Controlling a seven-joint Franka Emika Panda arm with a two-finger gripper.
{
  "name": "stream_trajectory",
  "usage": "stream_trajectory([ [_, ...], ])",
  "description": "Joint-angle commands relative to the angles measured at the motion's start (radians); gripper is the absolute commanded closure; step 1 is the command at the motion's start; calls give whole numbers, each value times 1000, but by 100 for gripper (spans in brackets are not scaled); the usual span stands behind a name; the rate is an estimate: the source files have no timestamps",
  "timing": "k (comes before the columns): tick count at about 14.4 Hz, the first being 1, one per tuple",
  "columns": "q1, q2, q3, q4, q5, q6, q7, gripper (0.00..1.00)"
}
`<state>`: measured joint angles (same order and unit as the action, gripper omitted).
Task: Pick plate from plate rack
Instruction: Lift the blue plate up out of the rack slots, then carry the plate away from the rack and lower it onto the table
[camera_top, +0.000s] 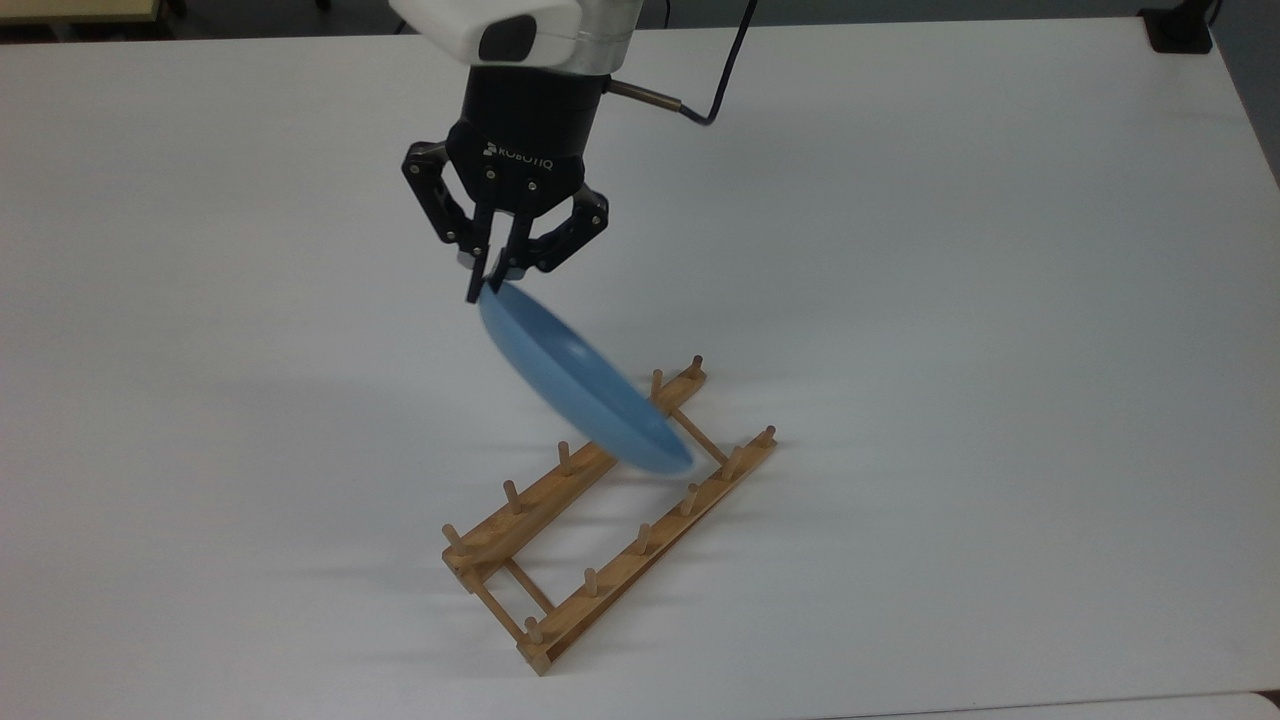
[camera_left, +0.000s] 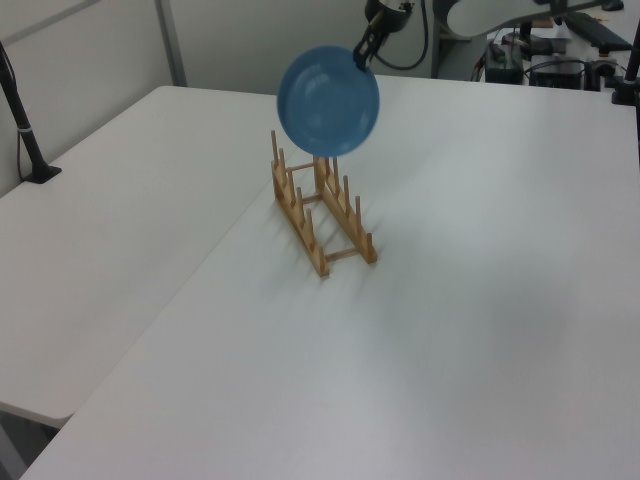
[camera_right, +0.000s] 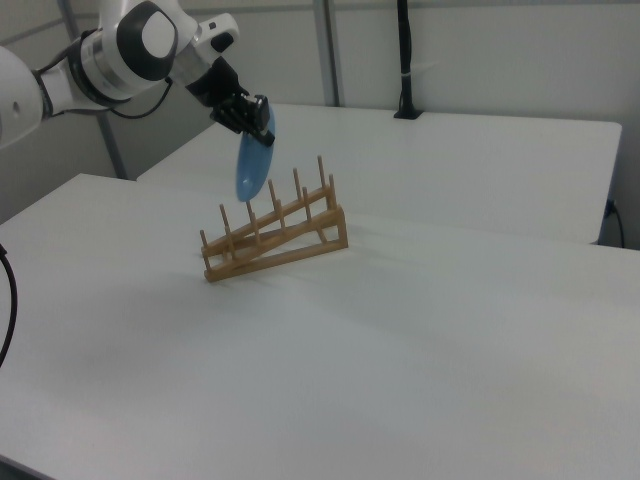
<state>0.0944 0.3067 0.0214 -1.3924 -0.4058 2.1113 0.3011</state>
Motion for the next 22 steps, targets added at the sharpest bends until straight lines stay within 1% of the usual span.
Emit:
stream_trajectory([
  [1,-25,-40,-6,-28,174,-134,-187,100],
  [5,-59,-43,-5,-33,313,-279,-402,100],
  [6,-65,-41,-5,-51,350,-351,-527,100],
  [7,-65,-40,-6,-65,361,-399,-610,100],
  [9,-65,-35,-3,-117,363,-464,-741,100],
  [10,-62,-34,-1,-169,363,-473,-832,100],
  [13,-53,-17,6,-275,363,-481,-1008,100],
  [14,-53,-11,8,-287,363,-479,-1049,100],
  [17,-45,55,6,-300,358,-478,-1184,100],
  [20,-44,103,6,-303,357,-473,-1252,100],
  [21,-41,121,8,-301,357,-475,-1255,100],
  [22,-35,133,8,-298,357,-475,-1245,98],
])
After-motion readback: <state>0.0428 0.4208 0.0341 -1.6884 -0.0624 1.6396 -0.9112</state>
